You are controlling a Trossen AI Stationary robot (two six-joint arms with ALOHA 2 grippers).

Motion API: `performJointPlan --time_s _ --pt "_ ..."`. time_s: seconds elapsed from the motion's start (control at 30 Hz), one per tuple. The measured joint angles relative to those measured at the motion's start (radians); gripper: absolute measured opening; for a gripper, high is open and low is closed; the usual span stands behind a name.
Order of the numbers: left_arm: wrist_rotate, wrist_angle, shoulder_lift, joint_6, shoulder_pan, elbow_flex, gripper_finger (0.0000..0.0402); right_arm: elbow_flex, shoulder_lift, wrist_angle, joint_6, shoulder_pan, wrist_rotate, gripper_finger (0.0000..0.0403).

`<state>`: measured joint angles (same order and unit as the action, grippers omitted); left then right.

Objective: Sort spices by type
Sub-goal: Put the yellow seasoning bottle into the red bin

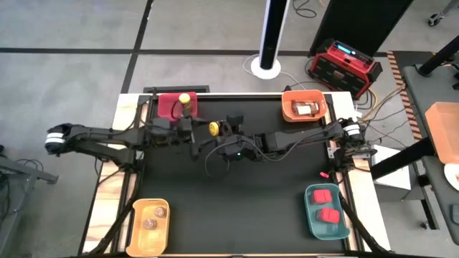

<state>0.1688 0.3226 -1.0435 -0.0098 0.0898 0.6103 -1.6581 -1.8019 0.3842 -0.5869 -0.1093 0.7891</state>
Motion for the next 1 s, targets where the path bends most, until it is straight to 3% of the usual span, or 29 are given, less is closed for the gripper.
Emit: performJointPlan --time_s 0.17,0.47,0.83,1.0 --pt "0.051 -0.038 -0.073 0.000 0.000 0.065 0.0332 0.000 0.000 0.000 0.009 0.000 -0.001 0.0178" --pt "0.055 -0.032 -0.150 0.036 0.001 0.131 0.0333 0.016 0.000 0.008 0.022 -0.001 -0.001 0.0178" --pt "0.046 -0.021 -0.118 0.000 0.006 0.101 0.0264 0.032 -0.001 -0.004 0.038 -0.002 -0.005 0.0178" --pt "0.049 -0.047 -0.118 -0.065 0.010 0.099 0.0266 0.032 -0.001 -0.003 0.038 -0.002 -0.004 0.0178"
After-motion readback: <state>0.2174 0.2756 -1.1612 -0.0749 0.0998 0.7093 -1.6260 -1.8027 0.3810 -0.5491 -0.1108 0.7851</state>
